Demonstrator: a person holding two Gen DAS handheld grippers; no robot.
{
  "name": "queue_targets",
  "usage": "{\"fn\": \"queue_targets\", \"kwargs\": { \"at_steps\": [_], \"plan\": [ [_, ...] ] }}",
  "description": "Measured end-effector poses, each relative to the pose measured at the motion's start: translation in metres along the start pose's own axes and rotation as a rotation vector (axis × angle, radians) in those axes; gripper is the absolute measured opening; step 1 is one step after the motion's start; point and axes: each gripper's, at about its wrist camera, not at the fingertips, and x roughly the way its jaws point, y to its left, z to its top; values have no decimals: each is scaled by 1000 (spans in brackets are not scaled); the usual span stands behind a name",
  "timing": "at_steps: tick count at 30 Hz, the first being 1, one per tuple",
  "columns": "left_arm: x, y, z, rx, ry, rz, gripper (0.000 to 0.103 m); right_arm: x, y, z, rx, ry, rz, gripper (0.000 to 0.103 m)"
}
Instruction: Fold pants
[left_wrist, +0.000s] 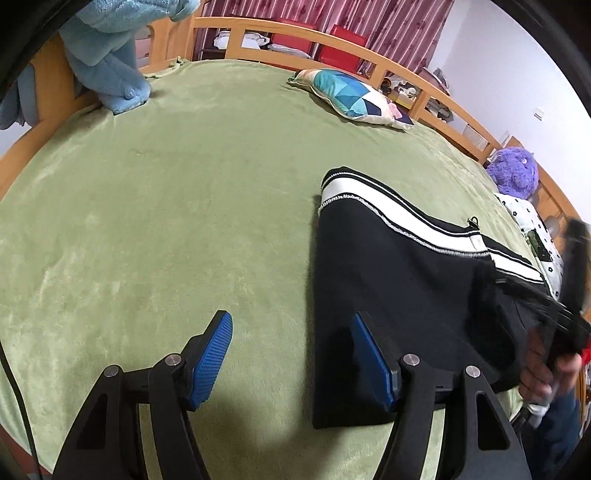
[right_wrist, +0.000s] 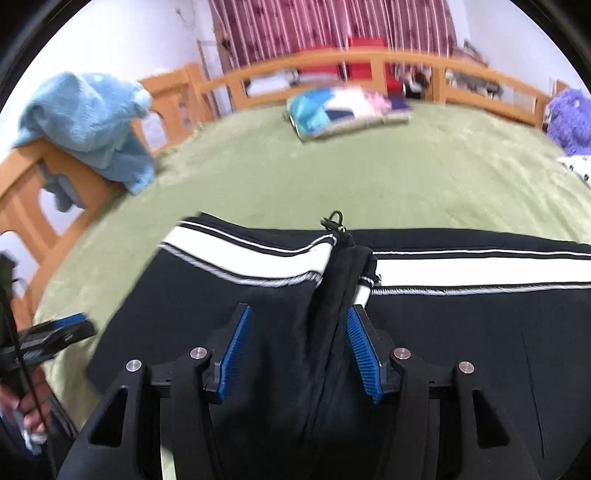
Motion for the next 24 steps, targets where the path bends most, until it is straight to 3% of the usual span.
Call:
{"fn": "queue_targets", "kwargs": {
  "at_steps": [1,2,5,7,8,9,11,13,16,17,20,21,22,24],
  "plan": [
    [2,0,2,-2,2,2,65,16,-2,3,-5,57,-18,40],
    [3,0,3,-2,5,3,65,25,-3,5,-23,81,-20,16],
    [5,0,4,-3,10,4,65,1,-21,9,25,-66,40,14],
    [9,1,4,-5,17,1,65,-8,-40,9,130,-89,34,14],
    [10,0,5,-4,22,-1,65,-5,-45,6,143,-65,2,18],
    [12,-1,5,-1,28,-2,65,4,-45,3,119,-8,-33,34],
    [12,-3,5,4,28,-1,65,21,-42,-6,36,106,-45,41],
    [9,-2,5,2,19,-5,65,14,-45,-12,72,89,-17,45],
    [7,-1,5,-6,12,-7,65,9,-48,-18,149,86,92,60],
    [7,-1,5,-8,13,-5,65,18,-47,-20,148,130,101,62],
    [7,-1,4,-20,17,-5,65,28,-42,-22,141,144,66,63],
    [6,-2,5,-24,14,-6,65,28,-40,-24,129,126,53,61],
    [5,-3,4,-25,10,-6,65,27,-35,-24,106,121,36,42],
    [-1,-6,5,-25,-8,1,65,20,-29,-25,74,120,54,20]
  ]
}}
